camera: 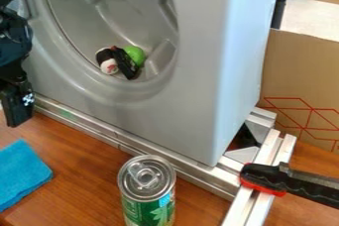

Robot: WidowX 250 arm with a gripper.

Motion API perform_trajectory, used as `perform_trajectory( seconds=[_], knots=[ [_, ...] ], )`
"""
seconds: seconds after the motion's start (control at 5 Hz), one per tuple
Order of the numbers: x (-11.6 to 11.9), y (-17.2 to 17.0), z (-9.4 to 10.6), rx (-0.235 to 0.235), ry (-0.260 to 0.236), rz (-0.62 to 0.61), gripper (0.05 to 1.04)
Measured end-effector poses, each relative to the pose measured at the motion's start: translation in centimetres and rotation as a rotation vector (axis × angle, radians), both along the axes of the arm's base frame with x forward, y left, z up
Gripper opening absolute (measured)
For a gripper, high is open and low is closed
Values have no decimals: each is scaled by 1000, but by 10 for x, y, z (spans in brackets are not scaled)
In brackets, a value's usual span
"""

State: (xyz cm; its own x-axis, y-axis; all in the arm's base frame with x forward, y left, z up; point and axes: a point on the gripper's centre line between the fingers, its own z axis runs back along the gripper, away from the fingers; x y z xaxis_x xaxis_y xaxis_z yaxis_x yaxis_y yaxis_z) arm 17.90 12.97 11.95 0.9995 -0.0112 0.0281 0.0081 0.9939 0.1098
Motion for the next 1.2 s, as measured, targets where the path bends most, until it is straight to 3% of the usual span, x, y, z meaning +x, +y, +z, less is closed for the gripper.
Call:
perform_trajectory(
  seconds=[0.2, 0.4, 0.6, 0.8, 1.0, 1.2],
  knots=[
    [1, -1, -4, -16, 8, 6, 1008],
    [22, -6, -5, -71, -33, 29, 1008],
    [44, -19, 2, -70, -54, 33, 1008],
    [59, -26, 13, -121, -125, 64, 1008],
    [75, -32, 16, -183, -230, 174, 1008],
    [96, -29, 21, -203, -364, 296, 1008]
  ],
)
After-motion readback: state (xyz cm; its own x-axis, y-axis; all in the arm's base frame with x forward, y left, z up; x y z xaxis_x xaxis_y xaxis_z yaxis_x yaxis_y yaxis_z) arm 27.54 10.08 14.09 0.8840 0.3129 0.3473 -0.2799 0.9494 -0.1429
